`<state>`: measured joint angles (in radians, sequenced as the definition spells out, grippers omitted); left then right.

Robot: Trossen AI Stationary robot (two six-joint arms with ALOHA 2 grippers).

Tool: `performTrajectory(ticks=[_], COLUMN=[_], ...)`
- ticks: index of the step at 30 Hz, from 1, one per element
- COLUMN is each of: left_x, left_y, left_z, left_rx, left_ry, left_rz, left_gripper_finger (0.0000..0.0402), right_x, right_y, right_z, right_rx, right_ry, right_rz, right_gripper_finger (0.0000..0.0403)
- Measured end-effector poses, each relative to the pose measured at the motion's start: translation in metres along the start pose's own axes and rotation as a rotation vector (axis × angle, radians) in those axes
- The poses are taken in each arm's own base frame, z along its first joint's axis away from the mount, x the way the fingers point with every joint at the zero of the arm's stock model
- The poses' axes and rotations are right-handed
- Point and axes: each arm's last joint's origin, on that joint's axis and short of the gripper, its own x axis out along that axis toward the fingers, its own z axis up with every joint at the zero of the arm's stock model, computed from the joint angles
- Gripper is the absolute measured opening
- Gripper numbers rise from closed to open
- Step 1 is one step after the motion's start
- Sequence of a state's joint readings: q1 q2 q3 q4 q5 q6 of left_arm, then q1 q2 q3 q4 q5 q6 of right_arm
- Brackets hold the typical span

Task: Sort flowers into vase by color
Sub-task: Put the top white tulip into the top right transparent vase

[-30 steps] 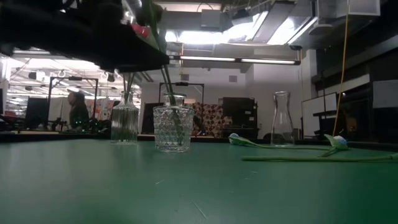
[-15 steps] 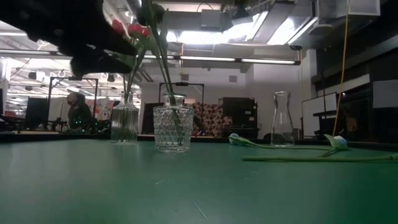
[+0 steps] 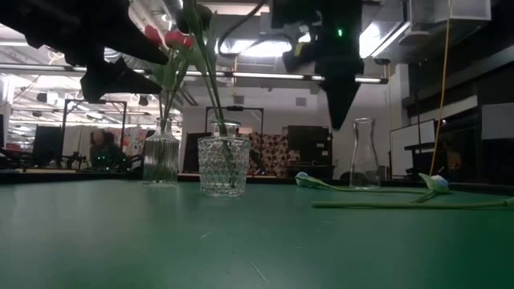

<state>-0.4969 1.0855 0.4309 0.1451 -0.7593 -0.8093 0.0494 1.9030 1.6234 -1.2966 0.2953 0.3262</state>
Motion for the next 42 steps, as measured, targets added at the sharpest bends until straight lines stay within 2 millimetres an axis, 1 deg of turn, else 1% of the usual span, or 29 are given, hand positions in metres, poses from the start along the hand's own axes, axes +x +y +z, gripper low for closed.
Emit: performTrajectory(ticks=[3, 7, 9, 13, 16, 19, 23, 37, 42], left_x=[0.000, 0.000, 0.000, -0.001, -0.001, -0.001, -0.001, -0.001, -0.001], left_y=[0.000, -0.002, -0.003, -0.006, -0.006, -0.005, -0.005, -0.005, -0.005], left_z=[0.000, -0.002, -0.003, -0.006, -0.007, -0.007, -0.007, -0.007, -0.007], left_rx=[-0.018, -0.057, -0.063, -0.097, -0.103, -0.108, -0.131, -0.185, -0.186], left_ry=[0.004, 0.070, 0.124, 0.211, 0.231, 0.231, 0.232, 0.233, 0.234], left_rz=[-0.004, -0.064, -0.111, -0.182, -0.190, -0.189, -0.186, -0.181, -0.179], left_gripper_finger=[0.0265, 0.0265, 0.0265, 0.0265, 0.0265, 0.0265, 0.0265, 0.0265, 0.0265], right_x=[0.026, 0.051, 0.065, 0.082, 0.094, 0.099, 0.099, 0.097, 0.102], right_y=[-0.004, -0.018, -0.024, -0.031, -0.035, -0.038, -0.041, -0.070, -0.068], right_z=[-0.003, -0.014, -0.023, -0.038, -0.045, -0.044, -0.039, -0.044, -0.041], right_rx=[0.009, 0.045, 0.050, 0.074, 0.070, 0.071, 0.056, 0.136, 0.136], right_ry=[-0.065, -0.108, -0.088, -0.080, -0.052, -0.080, -0.126, -0.087, -0.094], right_rz=[0.080, 0.123, 0.156, 0.167, 0.159, 0.168, 0.203, 0.210, 0.202], right_gripper_finger=[0.0246, 0.0246, 0.0246, 0.0246, 0.0246, 0.0246, 0.0246, 0.0246, 0.0246])
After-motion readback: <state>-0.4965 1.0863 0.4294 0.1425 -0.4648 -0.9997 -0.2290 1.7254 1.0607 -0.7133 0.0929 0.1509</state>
